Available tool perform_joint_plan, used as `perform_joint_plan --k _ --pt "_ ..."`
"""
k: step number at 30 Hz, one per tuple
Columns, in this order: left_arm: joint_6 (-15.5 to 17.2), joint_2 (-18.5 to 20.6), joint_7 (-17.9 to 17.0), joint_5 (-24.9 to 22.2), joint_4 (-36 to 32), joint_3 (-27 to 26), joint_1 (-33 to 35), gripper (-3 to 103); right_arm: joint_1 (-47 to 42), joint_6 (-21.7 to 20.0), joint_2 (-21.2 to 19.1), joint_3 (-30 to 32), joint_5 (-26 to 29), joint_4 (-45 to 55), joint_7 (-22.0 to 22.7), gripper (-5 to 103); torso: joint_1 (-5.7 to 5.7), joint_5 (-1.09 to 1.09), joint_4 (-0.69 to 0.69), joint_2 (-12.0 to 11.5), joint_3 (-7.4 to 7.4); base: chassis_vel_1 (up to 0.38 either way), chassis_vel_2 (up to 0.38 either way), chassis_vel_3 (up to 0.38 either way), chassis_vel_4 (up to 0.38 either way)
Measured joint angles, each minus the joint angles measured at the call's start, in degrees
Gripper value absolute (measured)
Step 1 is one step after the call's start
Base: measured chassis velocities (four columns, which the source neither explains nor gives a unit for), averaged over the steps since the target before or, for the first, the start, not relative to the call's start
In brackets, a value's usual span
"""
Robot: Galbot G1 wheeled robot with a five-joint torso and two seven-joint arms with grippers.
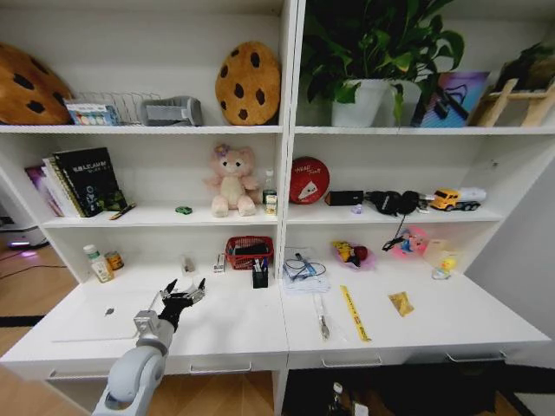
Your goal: Organize the objects on the table.
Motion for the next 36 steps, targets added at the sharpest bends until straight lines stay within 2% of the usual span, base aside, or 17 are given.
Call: perform_joint_plan --k 3,6,14,15,17,18,20,21,23,24,25,26,29,30,32,33,36 --pt "0.0 0.0 0.0 0.0 0.0 0.0 0.0 100 4.71 4.67 0.21 -0.35 -1.93 -7.28 -1.65 25 0.0 -0.02 0.02 0.0 0.0 0.0 0.0 0.0 0.0" --pt "0.0 0.0 0.0 0.0 0.0 0.0 0.0 100 7.33 6.55 0.24 -0.59 -2.09 -10.49 -2.75 25 0.01 -0.01 0.02 0.0 0.0 0.0 0.0 0.0 0.0" --pt "0.0 0.0 0.0 0.0 0.0 0.0 0.0 100 11.74 7.73 -0.15 -1.66 -0.39 -13.31 -5.31 25 0.0 -0.02 0.01 0.0 0.0 0.0 0.0 0.0 0.0" --pt "0.0 0.0 0.0 0.0 0.0 0.0 0.0 100 11.89 7.43 -0.09 -1.73 -0.38 -13.34 -5.06 35 0.01 -0.02 0.01 0.0 0.0 0.0 0.0 0.0 0.0" --pt "0.0 0.0 0.0 0.0 0.0 0.0 0.0 100 11.92 7.24 0.01 -1.79 -0.4 -13.3 -4.84 35 0.0 -0.02 0.01 0.0 0.0 0.0 0.0 0.0 0.0" --pt "0.0 0.0 0.0 0.0 0.0 0.0 0.0 100 11.85 7.11 0.1 -1.83 -0.43 -13.11 -4.72 47 0.0 -0.02 0.01 0.0 0.0 0.0 0.0 0.0 0.0" --pt "0.0 0.0 0.0 0.0 0.0 0.0 0.0 100 11.72 7.04 0.22 -1.89 -0.48 -12.78 -4.61 47 0.0 -0.02 0.01 0.0 0.0 0.0 0.0 0.0 0.0" --pt "0.0 0.0 0.0 0.0 0.0 0.0 0.0 100 11.63 6.96 0.32 -1.94 -0.61 -12.56 -4.39 57 0.0 -0.02 0.01 0.0 0.0 0.0 0.0 0.0 0.0" --pt "0.0 0.0 0.0 0.0 0.0 0.0 0.0 100 11.52 6.9 0.44 -1.97 -0.8 -12.32 -4.13 57 0.0 -0.02 0.01 0.0 -0.01 0.0 0.0 0.0 0.0" --pt "0.0 0.0 0.0 0.0 0.0 0.0 0.0 100 11.32 6.69 0.6 -1.99 -0.98 -11.87 -3.89 69 0.0 -0.02 0.01 0.0 -0.01 0.0 0.0 0.0 0.0" --pt "0.0 0.0 0.0 0.0 0.0 0.0 0.0 100 11.11 6.47 0.7 -2.02 -1.16 -11.48 -3.71 69 0.0 -0.02 0.01 0.0 -0.01 0.0 0.0 0.0 0.0" --pt "0.0 0.0 0.0 0.0 0.0 0.0 0.0 100 10.9 6.34 0.8 -2.05 -1.48 -11.06 -3.26 79 0.0 -0.02 0.01 0.0 0.0 0.0 0.0 0.0 0.0" --pt "0.0 0.0 0.0 0.0 0.0 0.0 0.0 100 10.3 6.28 0.86 -2.06 -1.97 -9.83 -2.27 79 0.0 -0.02 0.01 0.0 0.0 0.0 0.0 0.0 0.0" --pt "0.0 0.0 0.0 0.0 0.0 0.0 0.0 100 9.51 6.03 0.74 -2.13 -2.25 -8.3 -1.57 89 0.0 -0.02 0.02 0.0 -0.01 0.0 0.0 0.0 0.0" --pt "0.0 0.0 0.0 0.0 0.0 0.0 0.0 100 8.72 5.84 0.56 -2.23 -2.51 -7.06 -1.07 89 0.0 -0.02 0.02 0.0 -0.01 0.0 0.0 0.0 0.0" --pt "0.0 0.0 0.0 0.0 0.0 0.0 0.0 100 6.98 5.42 0.21 -2.47 -3.15 -4.57 -0.32 98 0.0 -0.02 0.02 0.0 -0.01 0.0 0.0 0.0 0.0" --pt "0.0 0.0 0.0 0.0 0.0 -0.01 0.0 100 1.28 1.74 -0.41 -2.76 -4.48 3.27 0.3 100 0.0 -0.02 0.02 0.0 -0.01 0.0 0.0 0.0 0.0"
